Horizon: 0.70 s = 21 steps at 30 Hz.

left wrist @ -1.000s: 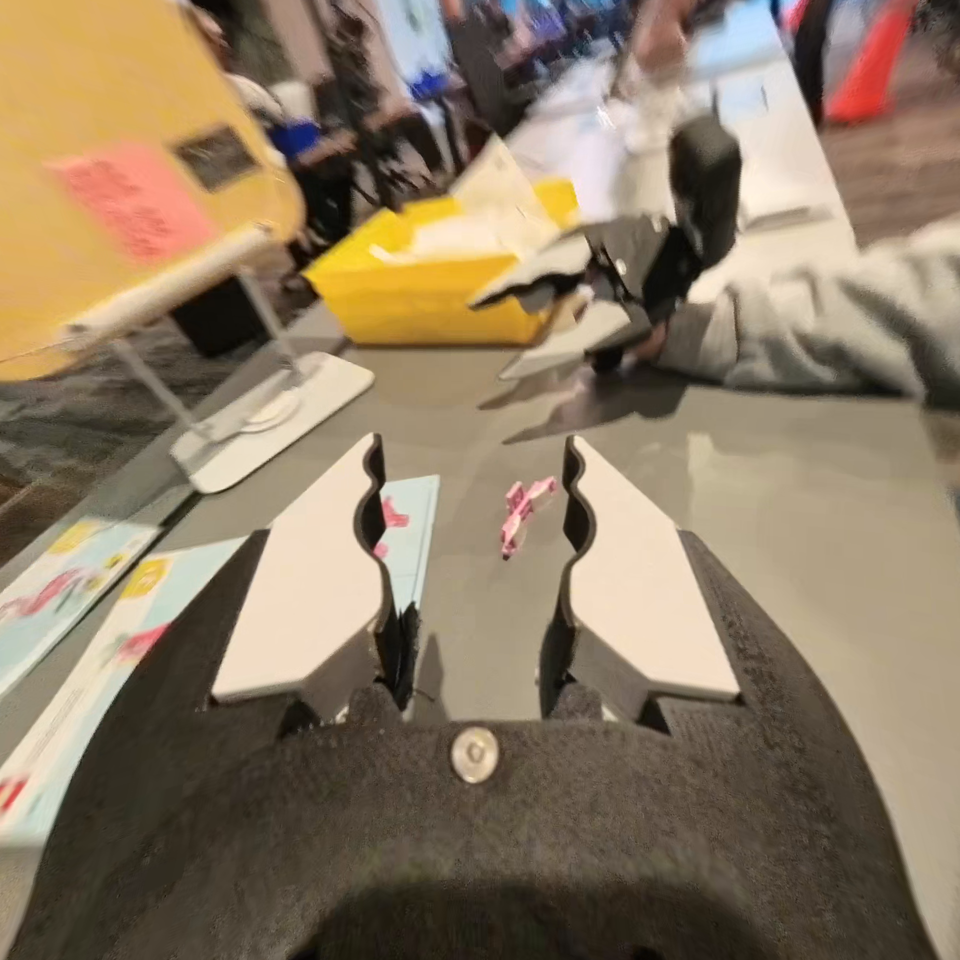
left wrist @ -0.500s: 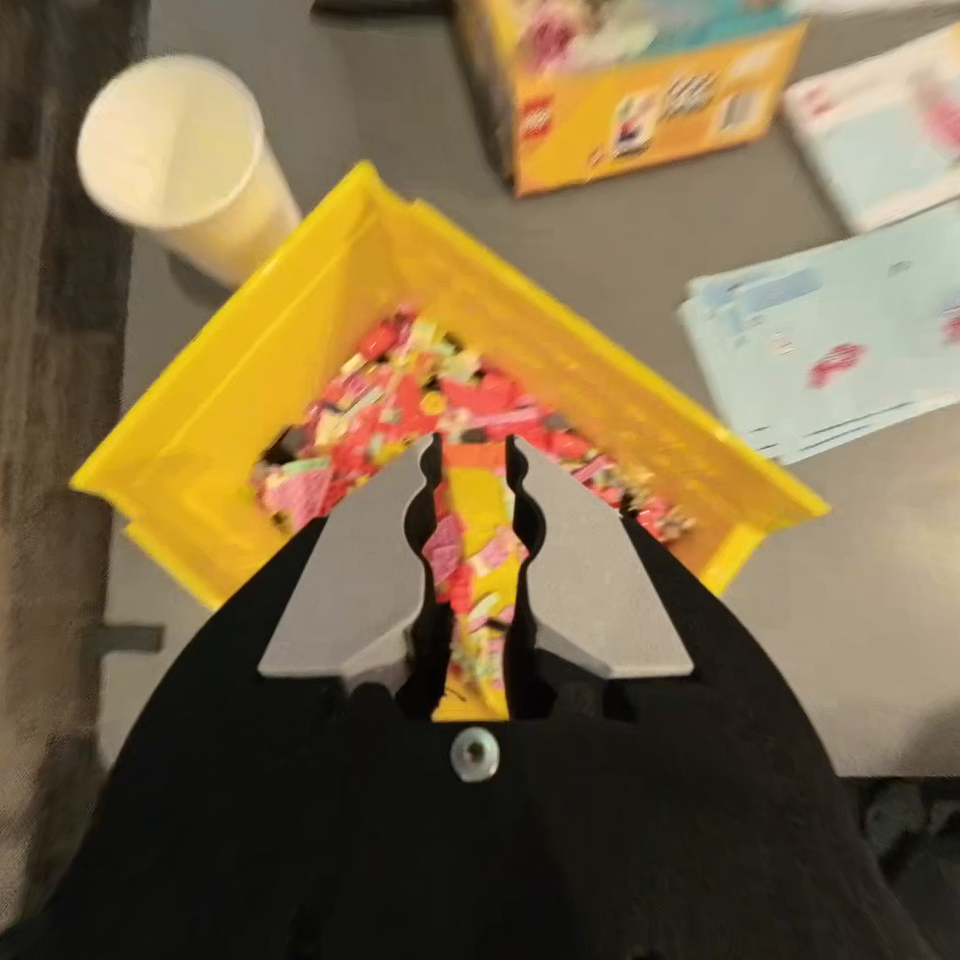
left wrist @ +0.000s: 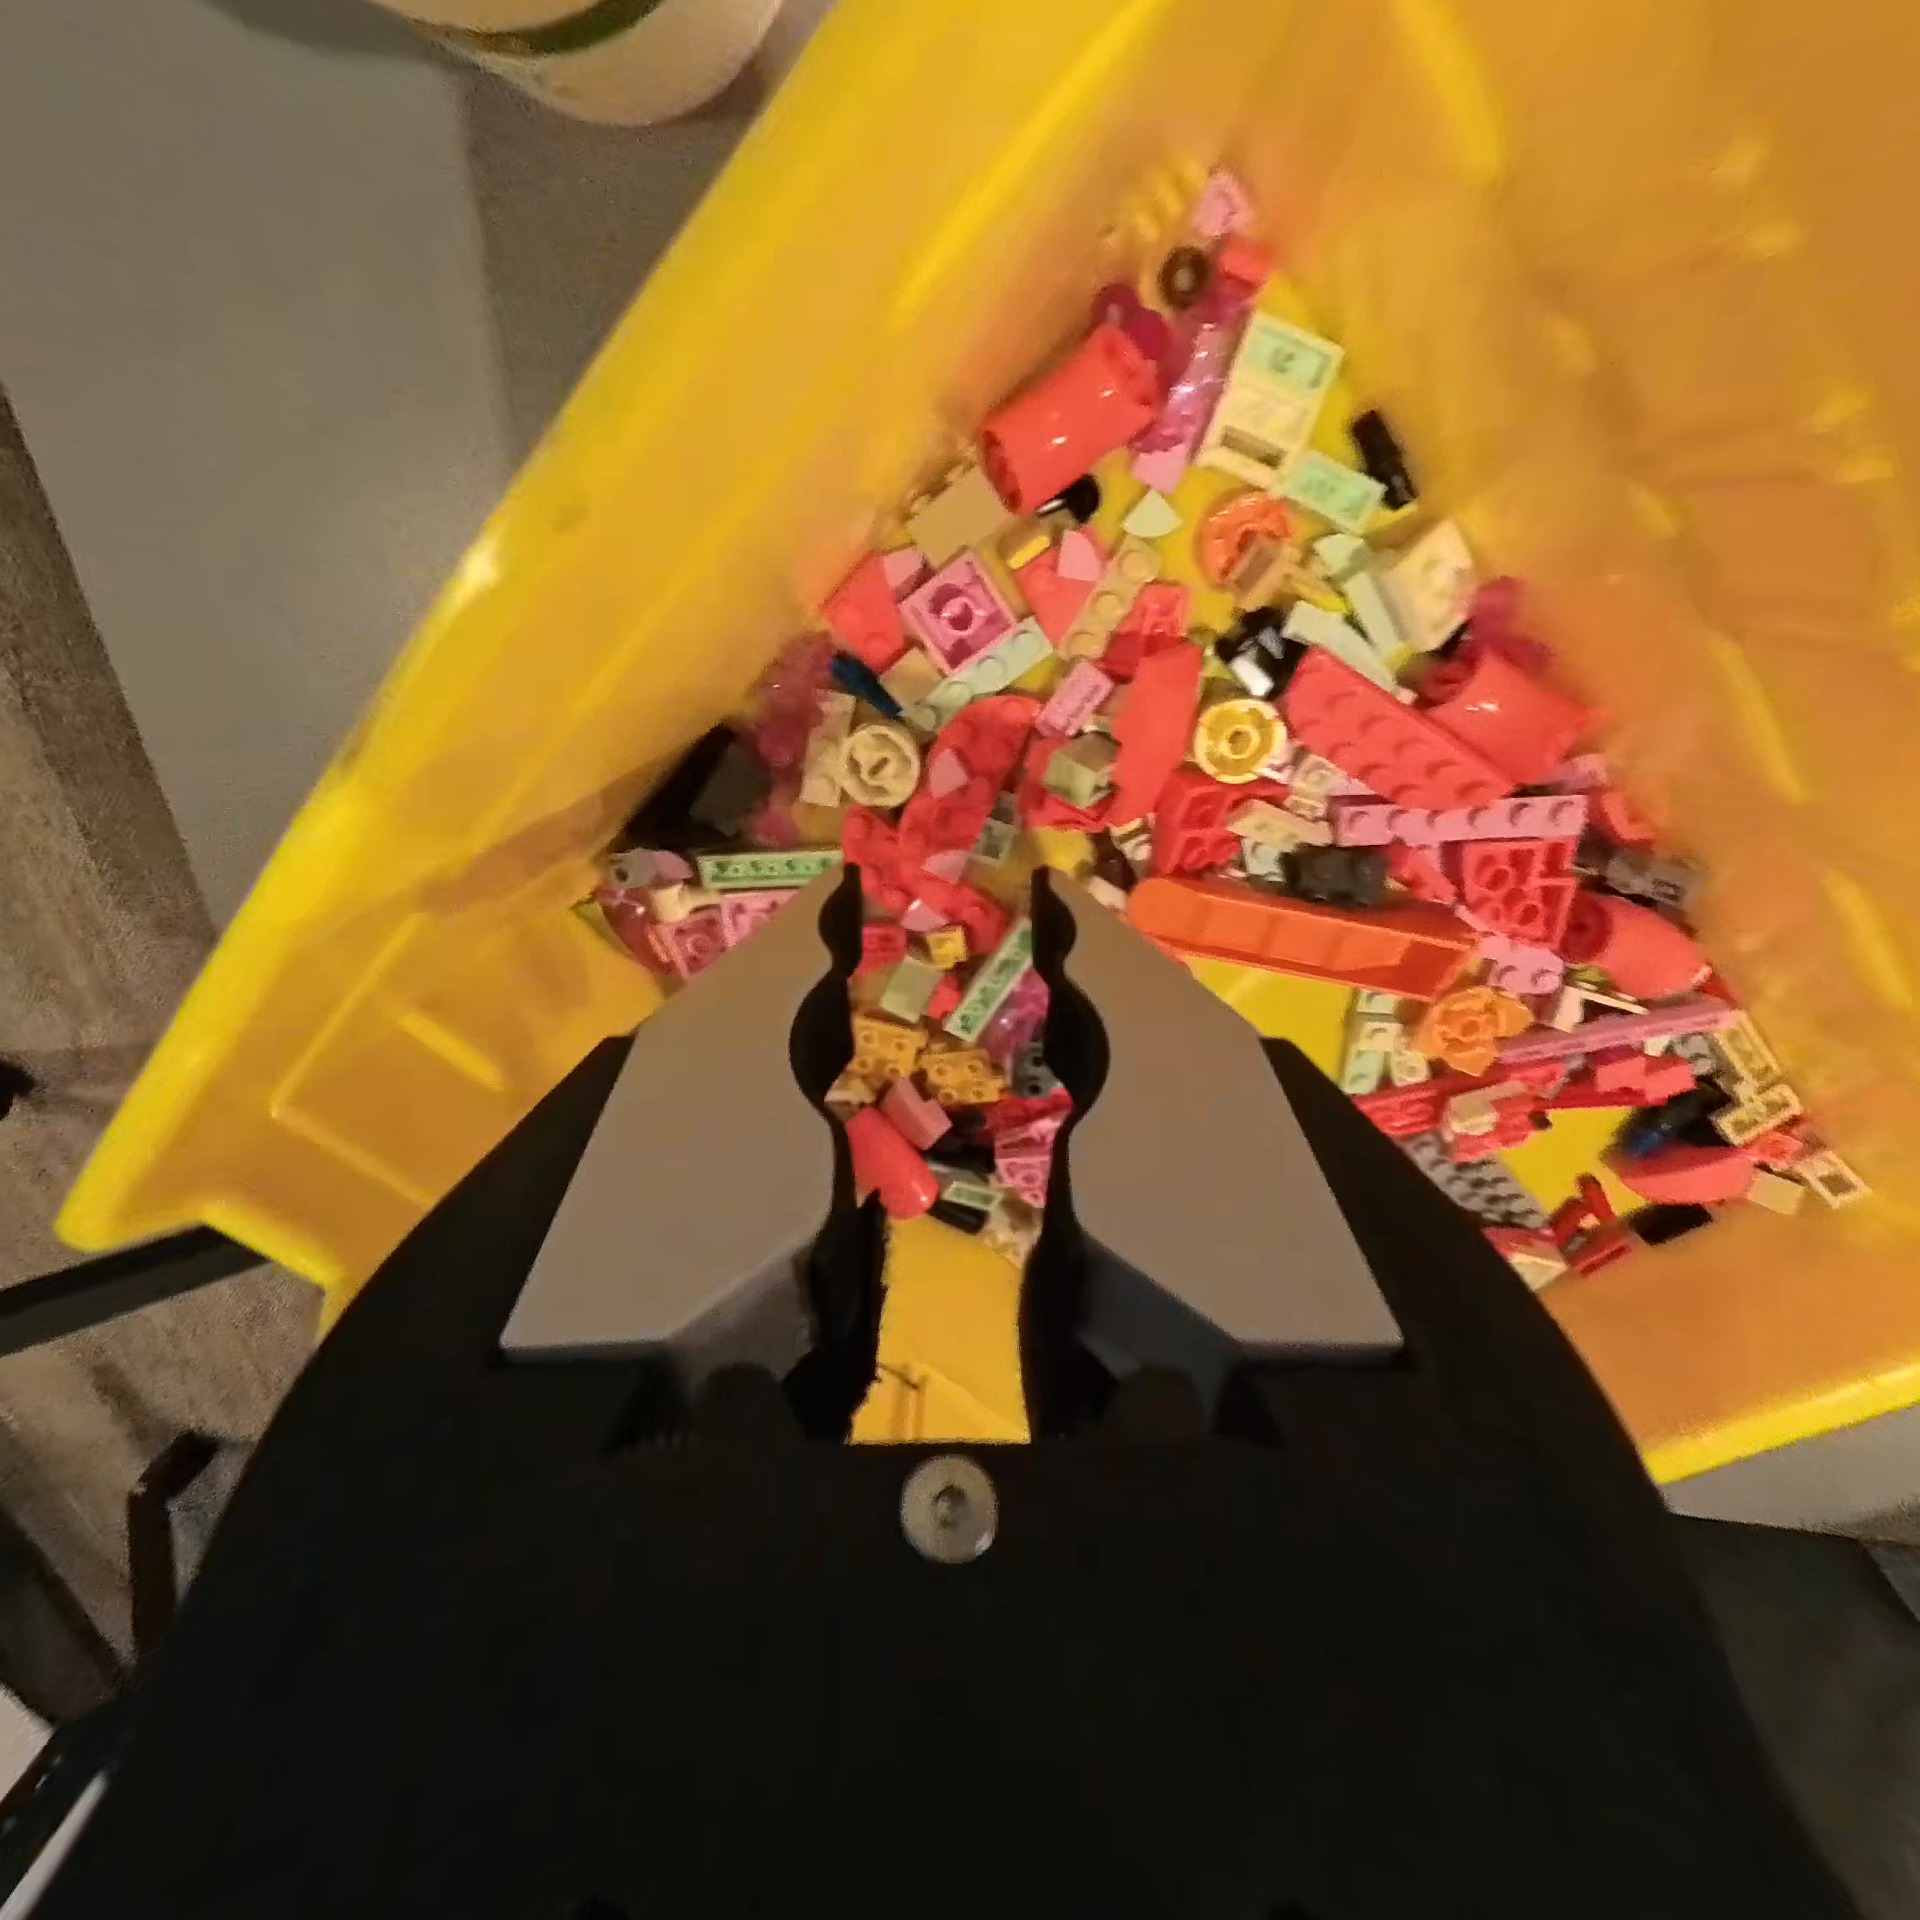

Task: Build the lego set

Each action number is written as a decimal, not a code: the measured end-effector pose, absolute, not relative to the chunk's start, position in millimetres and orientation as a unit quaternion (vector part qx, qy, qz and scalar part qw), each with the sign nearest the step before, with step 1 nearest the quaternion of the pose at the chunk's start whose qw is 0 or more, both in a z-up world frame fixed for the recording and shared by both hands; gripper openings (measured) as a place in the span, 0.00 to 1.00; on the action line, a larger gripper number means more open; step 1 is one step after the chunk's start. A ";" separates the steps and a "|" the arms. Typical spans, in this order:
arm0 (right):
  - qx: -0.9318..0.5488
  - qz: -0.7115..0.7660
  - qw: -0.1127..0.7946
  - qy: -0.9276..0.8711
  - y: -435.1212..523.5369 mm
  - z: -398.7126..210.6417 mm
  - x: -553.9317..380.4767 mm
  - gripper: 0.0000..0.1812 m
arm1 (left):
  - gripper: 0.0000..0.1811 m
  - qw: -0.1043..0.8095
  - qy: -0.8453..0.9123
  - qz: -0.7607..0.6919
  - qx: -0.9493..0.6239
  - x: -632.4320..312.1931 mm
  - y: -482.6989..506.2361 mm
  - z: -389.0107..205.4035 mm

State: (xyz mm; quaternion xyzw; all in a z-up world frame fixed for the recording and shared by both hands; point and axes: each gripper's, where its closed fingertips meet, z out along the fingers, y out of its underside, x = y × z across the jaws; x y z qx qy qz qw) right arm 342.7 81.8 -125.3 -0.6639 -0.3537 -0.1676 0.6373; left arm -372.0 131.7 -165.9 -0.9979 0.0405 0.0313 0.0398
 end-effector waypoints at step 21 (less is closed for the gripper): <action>-0.656 -0.210 0.610 -0.393 83.6 -135.7 336.7 0.18 | 0.05 0.057 0.081 0.029 -0.995 -373.9 129.0 -167.1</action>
